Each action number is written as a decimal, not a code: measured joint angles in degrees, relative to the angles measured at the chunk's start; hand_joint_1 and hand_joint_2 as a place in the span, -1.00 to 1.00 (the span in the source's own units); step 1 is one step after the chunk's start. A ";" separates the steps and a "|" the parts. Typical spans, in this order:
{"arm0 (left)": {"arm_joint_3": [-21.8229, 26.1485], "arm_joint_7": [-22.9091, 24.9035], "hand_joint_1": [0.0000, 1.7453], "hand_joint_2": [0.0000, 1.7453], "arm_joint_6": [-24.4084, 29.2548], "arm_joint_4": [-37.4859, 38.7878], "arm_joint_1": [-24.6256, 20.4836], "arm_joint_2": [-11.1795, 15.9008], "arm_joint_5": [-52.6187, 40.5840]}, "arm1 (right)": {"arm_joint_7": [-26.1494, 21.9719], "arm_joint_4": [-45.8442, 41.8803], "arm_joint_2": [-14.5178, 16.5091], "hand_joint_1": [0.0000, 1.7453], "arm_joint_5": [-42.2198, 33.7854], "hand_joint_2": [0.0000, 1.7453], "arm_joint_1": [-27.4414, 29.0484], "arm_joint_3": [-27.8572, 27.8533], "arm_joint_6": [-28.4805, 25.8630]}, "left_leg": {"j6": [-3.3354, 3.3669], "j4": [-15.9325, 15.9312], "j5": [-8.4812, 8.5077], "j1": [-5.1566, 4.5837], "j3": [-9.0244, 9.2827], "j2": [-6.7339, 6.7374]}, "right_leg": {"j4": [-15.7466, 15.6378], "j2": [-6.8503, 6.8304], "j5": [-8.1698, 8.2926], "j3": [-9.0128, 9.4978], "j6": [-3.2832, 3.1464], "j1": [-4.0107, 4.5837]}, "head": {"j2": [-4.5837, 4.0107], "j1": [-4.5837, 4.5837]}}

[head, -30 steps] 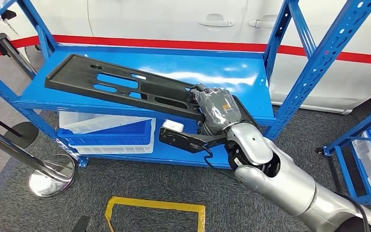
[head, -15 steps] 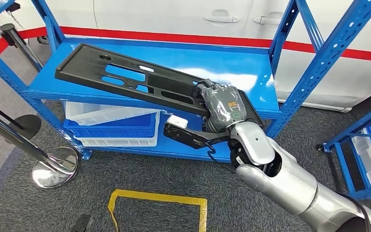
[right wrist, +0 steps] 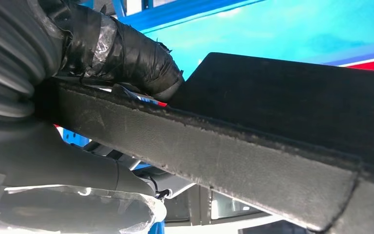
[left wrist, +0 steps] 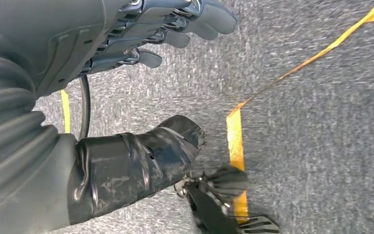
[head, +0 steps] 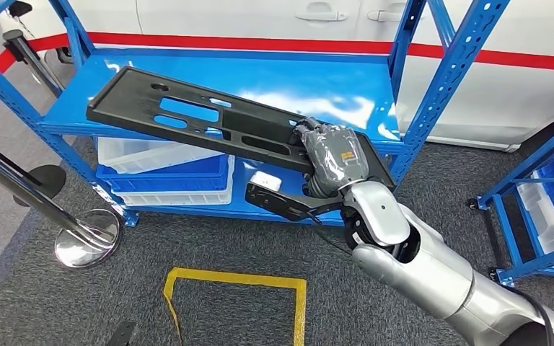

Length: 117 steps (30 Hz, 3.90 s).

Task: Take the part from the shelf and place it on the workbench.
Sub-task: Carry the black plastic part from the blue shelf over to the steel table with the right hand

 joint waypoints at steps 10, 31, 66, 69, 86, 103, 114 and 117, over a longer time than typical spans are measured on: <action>0.01 0.02 -1.00 1.00 0.00 0.01 -0.18 0.10 0.00 | -0.06 0.33 -0.13 1.00 0.00 1.00 0.06 0.00 -0.03 | 3.40 -8.01 3.67 -0.45 0.97 0.51 | 12.56 0.09 -8.78 -4.26 2.30 -0.04 | 0.00 0.17; 0.01 -0.49 -1.00 1.00 -0.25 0.02 0.10 0.11 0.00 | 0.44 0.47 -0.38 1.00 -0.69 1.00 -0.21 -0.06 -0.17 | -0.42 -1.80 0.23 0.34 1.72 0.19 | -0.97 -0.20 1.38 -0.34 0.58 -0.18 | 0.00 0.00; 0.01 -1.48 -1.00 1.00 -0.33 0.07 0.19 -0.02 -0.07 | 1.86 -2.28 -4.92 1.00 0.68 1.00 -2.49 -1.68 0.48 | 0.87 -6.53 0.30 0.42 3.34 -0.03 | -0.91 -0.42 1.56 0.42 2.37 -0.29 | 0.00 0.73; 0.01 -2.01 -1.00 1.00 -0.10 0.08 0.29 -0.05 -0.32 | 1.65 -2.44 -5.38 1.00 0.24 1.00 -2.31 -1.89 0.47 | 2.34 -6.90 1.58 0.43 2.44 0.20 | 4.65 -0.28 -3.09 -1.73 2.87 -0.22 | 0.00 0.89; 0.02 -1.85 -1.00 1.00 -0.16 0.10 0.81 0.10 0.10 | 0.90 -4.34 -6.41 1.00 0.00 1.00 -1.35 -3.71 -1.60 | -0.08 4.09 -1.12 0.36 -7.10 -0.90 | -1.97 -0.44 -3.49 6.12 0.52 -0.28 | 0.00 0.93; 0.01 -1.68 -1.00 1.00 0.35 0.08 -0.94 0.21 0.02 | 0.51 -5.75 -7.53 1.00 1.42 1.00 -1.22 -4.92 -1.68 | 2.55 -5.95 4.35 0.19 -1.72 -1.58 | 14.75 -0.55 -11.60 -1.68 2.33 -0.33 | 0.00 1.09; 0.01 -0.28 -1.00 1.00 0.51 0.08 -2.24 0.05 -0.93 | 0.19 -7.31 -8.21 1.00 3.03 1.00 -2.07 -5.29 -1.62 | 0.23 -3.45 3.94 0.52 -4.81 -5.17 | -0.32 1.74 -3.53 4.37 1.11 -0.85 | 0.00 0.91; 0.01 0.10 -1.00 1.00 0.94 0.08 -3.10 0.00 -1.36 | 0.26 -8.16 -8.36 1.00 4.35 1.00 -1.77 -5.35 -1.54 | -0.46 5.62 -0.66 0.45 -8.78 -1.02 | -0.59 -0.52 -3.37 4.50 0.70 -0.60 | 0.00 0.63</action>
